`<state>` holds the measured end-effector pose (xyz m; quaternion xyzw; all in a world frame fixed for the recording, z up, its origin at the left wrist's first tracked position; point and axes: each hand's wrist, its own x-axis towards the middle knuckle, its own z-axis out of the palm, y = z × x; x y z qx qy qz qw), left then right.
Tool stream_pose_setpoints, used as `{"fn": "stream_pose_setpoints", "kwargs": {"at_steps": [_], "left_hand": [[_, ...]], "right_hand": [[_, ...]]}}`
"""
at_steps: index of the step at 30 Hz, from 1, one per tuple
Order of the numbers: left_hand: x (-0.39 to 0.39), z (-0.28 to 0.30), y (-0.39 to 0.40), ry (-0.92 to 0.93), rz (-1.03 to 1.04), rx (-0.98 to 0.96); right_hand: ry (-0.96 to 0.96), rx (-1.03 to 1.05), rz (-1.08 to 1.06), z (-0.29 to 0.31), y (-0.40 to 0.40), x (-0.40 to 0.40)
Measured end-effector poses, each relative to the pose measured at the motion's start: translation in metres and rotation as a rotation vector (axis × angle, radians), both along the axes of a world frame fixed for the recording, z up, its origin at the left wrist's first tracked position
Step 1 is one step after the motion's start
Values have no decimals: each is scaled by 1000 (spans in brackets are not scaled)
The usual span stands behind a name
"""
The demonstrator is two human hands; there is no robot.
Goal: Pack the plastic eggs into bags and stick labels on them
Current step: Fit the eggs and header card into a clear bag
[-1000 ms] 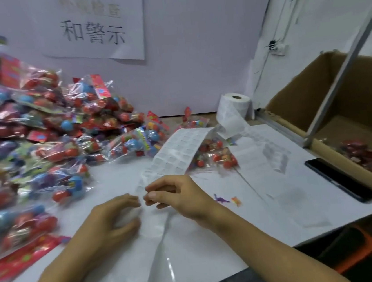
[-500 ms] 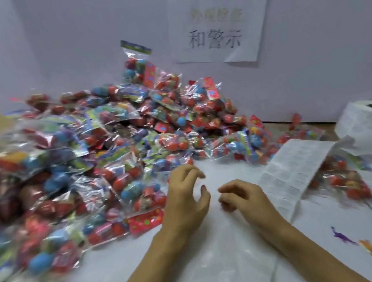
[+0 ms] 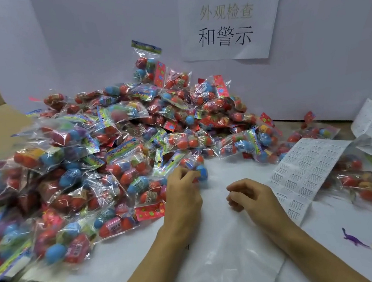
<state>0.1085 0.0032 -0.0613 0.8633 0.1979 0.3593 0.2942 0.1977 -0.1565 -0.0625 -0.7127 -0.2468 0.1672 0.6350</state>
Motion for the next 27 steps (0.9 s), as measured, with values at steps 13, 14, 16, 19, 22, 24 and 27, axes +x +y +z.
{"fn": "stream_pose_setpoints", "kwargs": {"at_steps": [13, 14, 16, 19, 22, 24, 27], "left_hand": [[-4, 3, -28, -265, -481, 43], [-5, 4, -29, -268, -447, -32], [-6, 8, -30, -262, -338, -230], [-6, 16, -21, -191, -272, -660], [-5, 20, -20, -141, -358, -1061], [-6, 20, -19, -136, -364, -1105], [-7, 22, -18, -127, -368, -1124]], "right_hand": [[243, 190, -6, 7, -2, 8], [255, 209, -2, 7, -3, 8], [256, 234, 13, 8, -4, 7], [207, 240, 76, 8, -5, 3], [157, 223, 124, 5, -5, 2], [150, 222, 149, 5, -6, 3], [154, 175, 123, 8, -4, 2]]}}
